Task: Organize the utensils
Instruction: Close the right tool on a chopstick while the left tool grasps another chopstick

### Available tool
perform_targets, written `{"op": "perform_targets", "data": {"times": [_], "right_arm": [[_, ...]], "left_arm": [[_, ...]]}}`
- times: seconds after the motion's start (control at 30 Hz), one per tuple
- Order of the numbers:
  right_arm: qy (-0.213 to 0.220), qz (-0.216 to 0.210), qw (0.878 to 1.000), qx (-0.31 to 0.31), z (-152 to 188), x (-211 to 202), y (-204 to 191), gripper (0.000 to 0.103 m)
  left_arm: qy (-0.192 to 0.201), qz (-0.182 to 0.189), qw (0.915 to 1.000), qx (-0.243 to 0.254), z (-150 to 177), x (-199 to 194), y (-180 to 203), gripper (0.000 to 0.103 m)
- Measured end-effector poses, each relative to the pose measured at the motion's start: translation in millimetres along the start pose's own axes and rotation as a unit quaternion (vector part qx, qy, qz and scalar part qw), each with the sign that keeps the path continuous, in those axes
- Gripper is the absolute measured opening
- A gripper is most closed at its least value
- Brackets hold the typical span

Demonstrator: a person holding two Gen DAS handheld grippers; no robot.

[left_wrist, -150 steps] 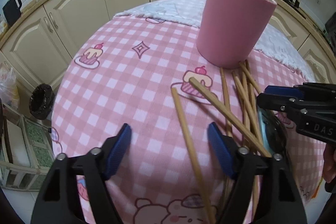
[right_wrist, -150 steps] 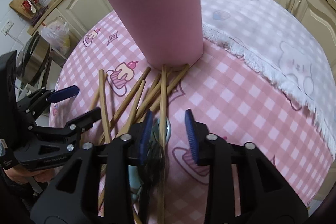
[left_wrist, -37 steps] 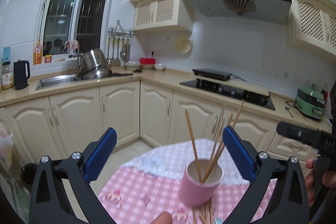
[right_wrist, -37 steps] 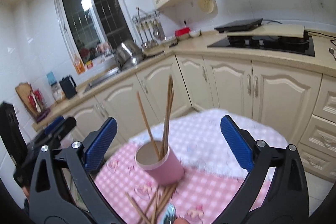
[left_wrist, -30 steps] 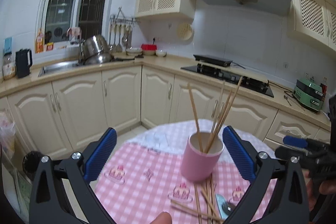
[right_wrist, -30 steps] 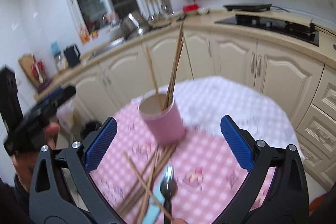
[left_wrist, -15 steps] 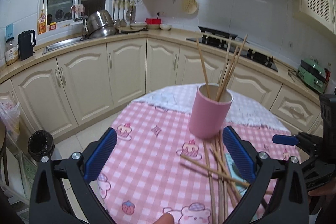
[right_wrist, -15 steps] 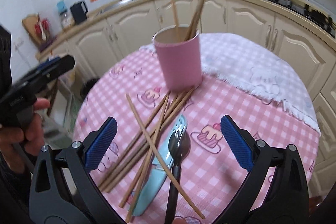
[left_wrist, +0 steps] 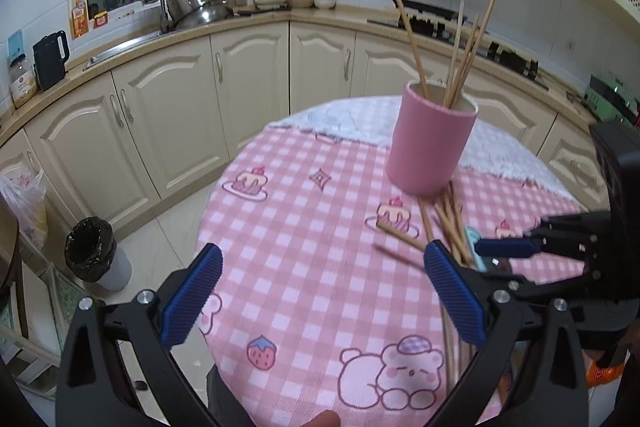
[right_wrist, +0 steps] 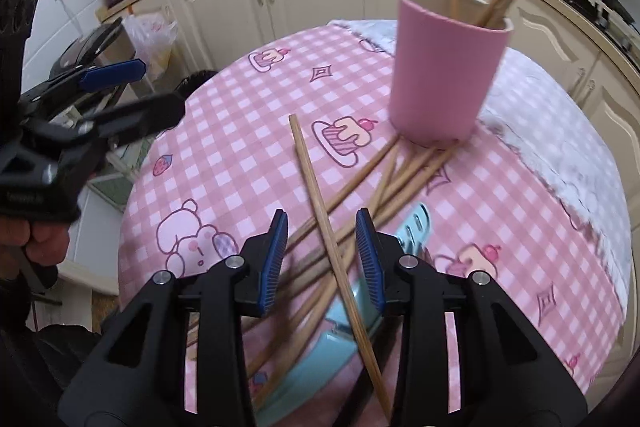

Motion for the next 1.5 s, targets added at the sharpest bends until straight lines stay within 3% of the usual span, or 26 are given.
{"op": "perform_targets", "data": {"times": [0.1,0.23,0.3,0.5,0.73,0.97,1.03,1.1,1.17,1.23,1.27,1.37,1.5], "right_arm": [[-0.008,0.0,1.0,-0.009,-3,8,-1,0.03],[-0.021,0.011,0.999,-0.027,-3,17,-2,0.011],[-0.018,0.008,1.0,-0.02,-1,17,0,0.007],[0.018,-0.011,0.999,0.024,4,-5,18,0.007],[0.048,-0.025,0.996,0.066,14,-35,39,0.007],[0.06,-0.027,0.994,0.089,23,-44,50,0.006],[0.062,-0.028,0.993,0.092,24,-44,51,0.006],[0.063,-0.028,0.993,0.093,23,-43,52,0.006],[0.065,-0.029,0.993,0.097,24,-43,53,0.006],[0.067,-0.032,0.992,0.102,24,-44,54,0.006],[0.069,-0.033,0.992,0.105,24,-44,55,0.006],[0.073,-0.035,0.991,0.108,24,-47,54,0.006],[0.082,-0.037,0.99,0.111,25,-53,53,0.006]], "left_arm": [[-0.011,0.0,0.9999,0.007,4,6,3,0.099],[-0.026,0.001,0.9996,0.015,8,15,7,0.099],[-0.032,0.005,0.9993,0.018,8,20,10,0.099],[-0.053,0.015,0.9972,0.051,5,37,32,0.099],[-0.094,0.051,0.99,0.092,0,72,68,0.098],[-0.114,0.019,0.9861,0.12,-3,101,79,0.097],[-0.126,0.015,0.9845,0.121,0,107,79,0.092],[-0.14,0.021,0.982,0.125,4,111,81,0.08],[-0.141,0.028,0.9816,0.126,5,113,82,0.078],[-0.148,0.051,0.9803,0.121,5,113,85,0.066],[-0.149,0.058,0.98,0.118,4,112,85,0.055],[-0.154,0.074,0.9776,0.122,3,108,86,0.009],[-0.157,0.096,0.976,0.115,8,101,81,0.005]]}}
Point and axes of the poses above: each gripper's, at about its wrist camera, not at the fingertips, and x roughly the way its jaws point, y to its right, z to its underside, the point moved 5 cm from there along x, roughly the way its jaws point, and after that the axes turned 1 degree about -x, right-handed, at the moved point
